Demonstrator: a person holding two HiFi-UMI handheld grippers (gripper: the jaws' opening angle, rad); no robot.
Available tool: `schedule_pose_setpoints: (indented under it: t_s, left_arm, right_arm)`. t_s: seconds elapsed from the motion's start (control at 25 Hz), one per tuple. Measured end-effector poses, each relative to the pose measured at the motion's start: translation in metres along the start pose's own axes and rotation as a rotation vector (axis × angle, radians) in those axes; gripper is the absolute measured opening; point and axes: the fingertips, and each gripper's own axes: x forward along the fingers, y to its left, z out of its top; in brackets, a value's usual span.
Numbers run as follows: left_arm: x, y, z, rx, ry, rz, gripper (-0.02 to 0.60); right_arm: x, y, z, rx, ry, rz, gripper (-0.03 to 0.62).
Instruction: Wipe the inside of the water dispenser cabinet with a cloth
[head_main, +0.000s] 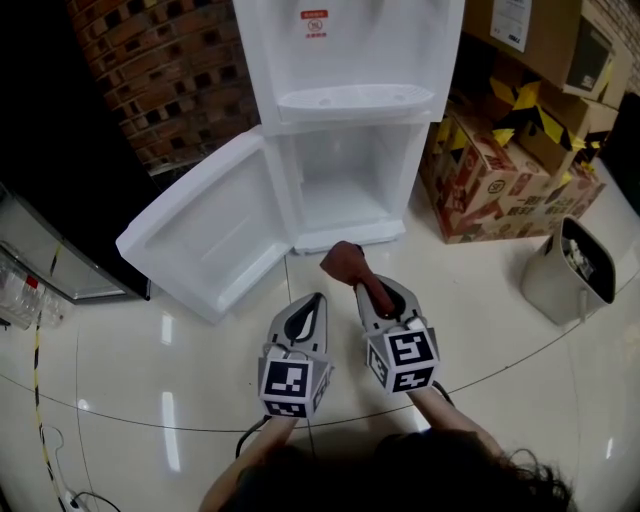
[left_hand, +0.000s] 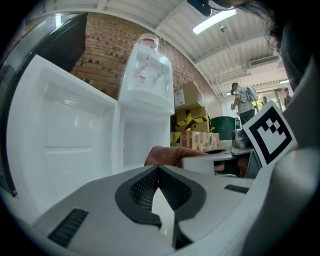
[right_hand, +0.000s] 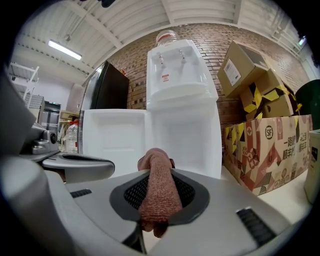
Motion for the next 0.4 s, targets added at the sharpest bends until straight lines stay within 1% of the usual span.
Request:
schedule_pose_setpoints:
  t_s: [0.16, 0.4]
  left_arm:
    - [-0.003, -0.002, -0.003, 0.011, 0.012, -0.013, -0.014]
    - [-0.009, 0.008, -0.008, 0.003, 0.020, 0.018, -0.014]
  right_arm:
    - [-0.001, 0.003, -0.003, 0.019, 0.001, -0.002, 0.074]
    - [0.000, 0.012, -0.007, 0.013, 0.004, 0.018, 0.074]
